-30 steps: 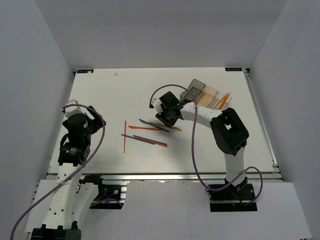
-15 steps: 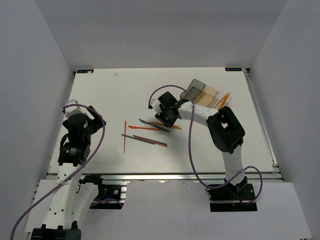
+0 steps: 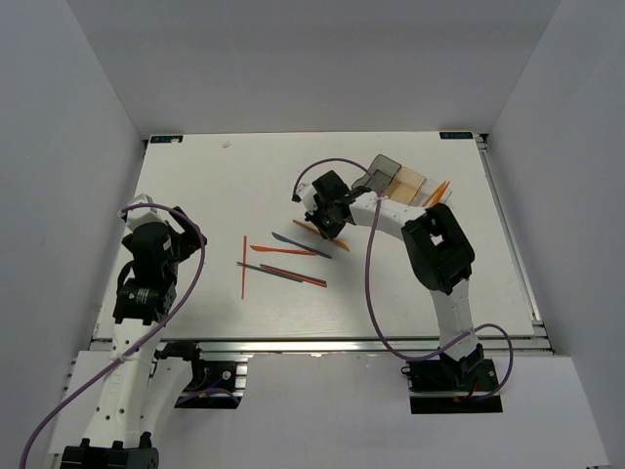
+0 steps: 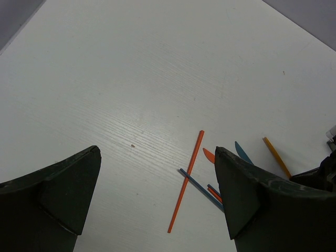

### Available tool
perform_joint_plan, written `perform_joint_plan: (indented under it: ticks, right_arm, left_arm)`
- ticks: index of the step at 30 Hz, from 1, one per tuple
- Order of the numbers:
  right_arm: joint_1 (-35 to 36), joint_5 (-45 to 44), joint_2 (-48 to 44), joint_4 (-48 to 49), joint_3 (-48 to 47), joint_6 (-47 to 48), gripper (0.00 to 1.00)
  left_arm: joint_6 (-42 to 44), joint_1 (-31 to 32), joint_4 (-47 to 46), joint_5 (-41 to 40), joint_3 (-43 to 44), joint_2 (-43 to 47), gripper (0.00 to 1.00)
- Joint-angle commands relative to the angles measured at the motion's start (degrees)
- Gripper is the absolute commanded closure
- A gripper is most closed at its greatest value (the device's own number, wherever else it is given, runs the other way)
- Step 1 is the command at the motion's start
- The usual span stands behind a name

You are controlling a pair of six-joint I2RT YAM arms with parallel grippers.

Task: Sort the eating utensils into containers

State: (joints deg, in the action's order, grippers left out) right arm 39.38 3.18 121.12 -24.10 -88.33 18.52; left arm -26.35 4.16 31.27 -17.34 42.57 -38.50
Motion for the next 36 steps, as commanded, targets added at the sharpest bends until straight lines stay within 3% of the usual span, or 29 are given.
perform_joint_plan:
  ticks: [1, 9, 18, 19, 20, 24, 29, 36]
  right_arm:
    - [-0.26, 2.79, -0.09, -3.59, 2.9, -1.38, 1.0]
    - [-0.26, -0.63, -8.26, -0.25, 3.34, -9.64, 1.0]
    - [-0.26, -2.92, -6.43, -0.69, 3.17, -11.32, 1.0]
    - [-0.18, -2.39, -5.99, -0.6, 2.91, -11.06, 0.95]
    - [0.08, -2.48, -5.11, -0.6, 2.47, -10.36, 0.81]
    - [0.44, -5.2, -2.04, -1.04, -1.74, -9.74, 0.67]
    - [0.7, -4.06, 4.54, -5.68, -10.97, -8.24, 0.62]
    - [1.05, -3.8, 9.22, -8.68, -15.55, -6.66, 0.62]
  left_arm:
    - [0.51, 0.14, -0.68, 0.2, -0.2, 0.71, 0.02]
    - [0.51, 0.23, -0.68, 0.29, -0.2, 0.62, 0.02]
    - [0.51, 0.23, -0.77, 0.38, -0.2, 0.8, 0.02]
    - [0.51, 0.23, -0.77, 0.47, -0.2, 0.8, 0.02]
    - [0.51, 0.23, -0.77, 0.47, -0.2, 0.88, 0.02]
    - [0.51, 0.23, -0.77, 0.47, -0.2, 0.62, 0.02]
    - [0.51, 0.23, -0.77, 0.47, -0.2, 0.53, 0.02]
    - [0.6, 0.23, -0.86, 0.65, -0.2, 0.36, 0.02]
